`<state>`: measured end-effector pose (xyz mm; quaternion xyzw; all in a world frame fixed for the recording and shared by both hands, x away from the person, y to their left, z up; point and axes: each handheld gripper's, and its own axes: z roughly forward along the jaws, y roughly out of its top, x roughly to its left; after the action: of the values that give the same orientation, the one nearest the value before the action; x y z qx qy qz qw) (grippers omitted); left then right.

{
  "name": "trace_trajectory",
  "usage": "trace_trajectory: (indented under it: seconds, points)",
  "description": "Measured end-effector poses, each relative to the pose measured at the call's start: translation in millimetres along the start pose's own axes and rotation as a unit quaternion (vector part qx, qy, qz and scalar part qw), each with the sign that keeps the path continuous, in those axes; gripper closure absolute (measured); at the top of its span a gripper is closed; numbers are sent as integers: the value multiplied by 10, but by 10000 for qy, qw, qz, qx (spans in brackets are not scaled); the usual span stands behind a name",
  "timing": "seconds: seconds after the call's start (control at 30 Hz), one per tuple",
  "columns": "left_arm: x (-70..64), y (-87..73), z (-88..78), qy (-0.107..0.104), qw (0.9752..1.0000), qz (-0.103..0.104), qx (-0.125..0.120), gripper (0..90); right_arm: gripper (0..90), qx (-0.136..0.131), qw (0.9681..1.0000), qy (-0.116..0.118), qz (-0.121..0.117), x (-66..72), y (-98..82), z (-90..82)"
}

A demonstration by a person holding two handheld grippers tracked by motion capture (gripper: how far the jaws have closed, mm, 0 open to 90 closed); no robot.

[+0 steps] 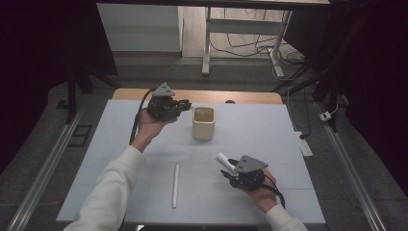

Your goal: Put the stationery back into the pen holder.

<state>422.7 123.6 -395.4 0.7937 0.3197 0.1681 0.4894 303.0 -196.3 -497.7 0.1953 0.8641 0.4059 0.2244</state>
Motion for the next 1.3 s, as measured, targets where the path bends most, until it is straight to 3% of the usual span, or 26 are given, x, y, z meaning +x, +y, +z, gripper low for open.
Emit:
trace_trajectory:
  seconds: [0.1, 0.23, 0.27, 0.33, 0.47, 0.77, 1.07, 1.3]
  points:
    - [-5, -2, 86, -88, 9999, -66, 79, 785, 514, -6, 10000, -10, 5, -2, -3, 4]
    - [-39, -18, 200, -25, 9998, 74, 183, 776, 511, 1, 10000, -9, 32, -18, -7, -1]
    - [-48, -24, 224, 30, 9997, 113, 202, 743, 510, 13, 10000, -23, 28, -23, -10, -2]
    - [-48, -34, 240, -89, 9997, 2, 223, 561, 507, 41, 10000, -31, 31, -29, -14, -3]
    - [-51, -72, 174, -163, 9998, -43, 80, 479, 505, 55, 9999, -66, 64, -55, -27, -11]
    - [-152, -318, -61, -363, 9993, -38, 71, 470, 505, 58, 9998, -129, 126, -101, -43, -34]
    - [-306, -632, -283, -167, 9993, 55, 344, 463, 505, 64, 9998, -148, 142, -95, -45, -30]
    - [-393, -790, -366, -167, 9982, -68, 567, 435, 504, 109, 9998, -157, 106, -104, -59, -30]
